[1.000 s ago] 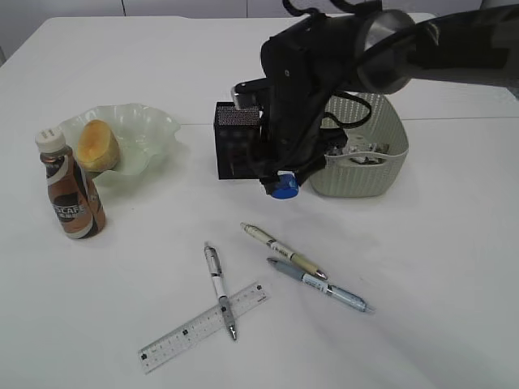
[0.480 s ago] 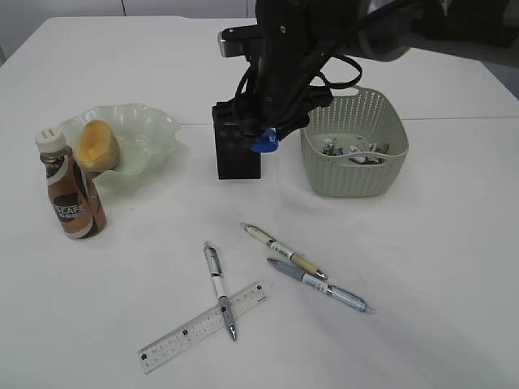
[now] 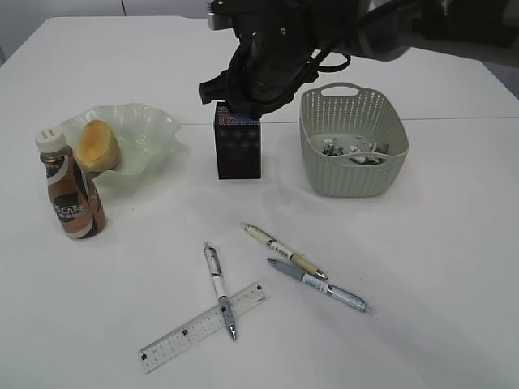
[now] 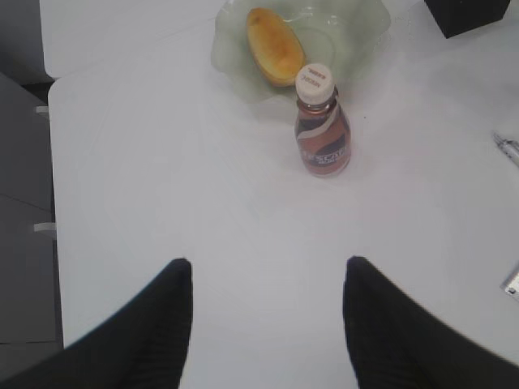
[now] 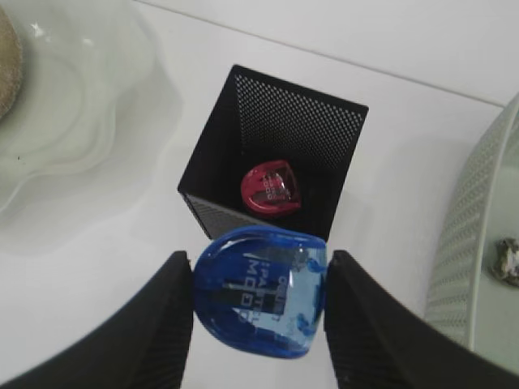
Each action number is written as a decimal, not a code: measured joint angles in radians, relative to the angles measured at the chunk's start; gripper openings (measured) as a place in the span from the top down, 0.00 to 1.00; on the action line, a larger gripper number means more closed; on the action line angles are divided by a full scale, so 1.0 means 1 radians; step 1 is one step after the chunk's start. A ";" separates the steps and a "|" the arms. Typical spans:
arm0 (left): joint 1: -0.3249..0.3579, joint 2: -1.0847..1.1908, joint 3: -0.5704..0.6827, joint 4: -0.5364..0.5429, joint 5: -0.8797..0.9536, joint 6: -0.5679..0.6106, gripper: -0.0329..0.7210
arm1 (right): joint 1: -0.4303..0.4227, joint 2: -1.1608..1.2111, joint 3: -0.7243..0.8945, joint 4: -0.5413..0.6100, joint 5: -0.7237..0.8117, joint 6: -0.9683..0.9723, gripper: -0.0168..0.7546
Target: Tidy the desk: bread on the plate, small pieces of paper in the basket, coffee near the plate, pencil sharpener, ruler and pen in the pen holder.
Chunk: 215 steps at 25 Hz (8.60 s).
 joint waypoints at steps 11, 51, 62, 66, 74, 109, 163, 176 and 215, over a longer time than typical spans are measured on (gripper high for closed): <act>0.000 0.023 0.000 0.006 -0.009 0.000 0.38 | 0.000 0.006 0.000 -0.105 -0.189 -0.002 0.52; 0.000 0.047 0.000 0.021 -0.040 0.000 0.38 | -0.053 0.118 0.000 -0.141 -0.433 0.037 0.52; 0.000 0.047 0.000 0.021 -0.054 0.000 0.38 | -0.053 0.128 0.000 -0.138 -0.436 0.066 0.52; 0.000 0.047 0.000 0.021 -0.056 0.000 0.38 | -0.053 0.133 0.000 -0.138 -0.436 0.066 0.52; 0.000 0.047 0.000 0.021 -0.056 0.000 0.38 | -0.053 0.135 0.000 -0.129 -0.438 0.080 0.52; 0.000 0.047 0.000 0.022 -0.060 0.000 0.38 | -0.053 0.051 -0.063 -0.032 -0.129 0.117 0.44; -0.305 0.384 -0.255 -0.089 0.164 0.074 0.38 | -0.053 -0.711 0.466 0.219 0.545 -0.221 0.44; -0.397 0.602 -0.255 -0.099 0.113 0.093 0.32 | -0.053 -1.083 0.831 0.215 0.545 -0.222 0.44; -0.561 1.146 -0.261 -0.189 -0.088 0.111 0.22 | -0.053 -1.137 0.841 0.140 0.547 -0.224 0.44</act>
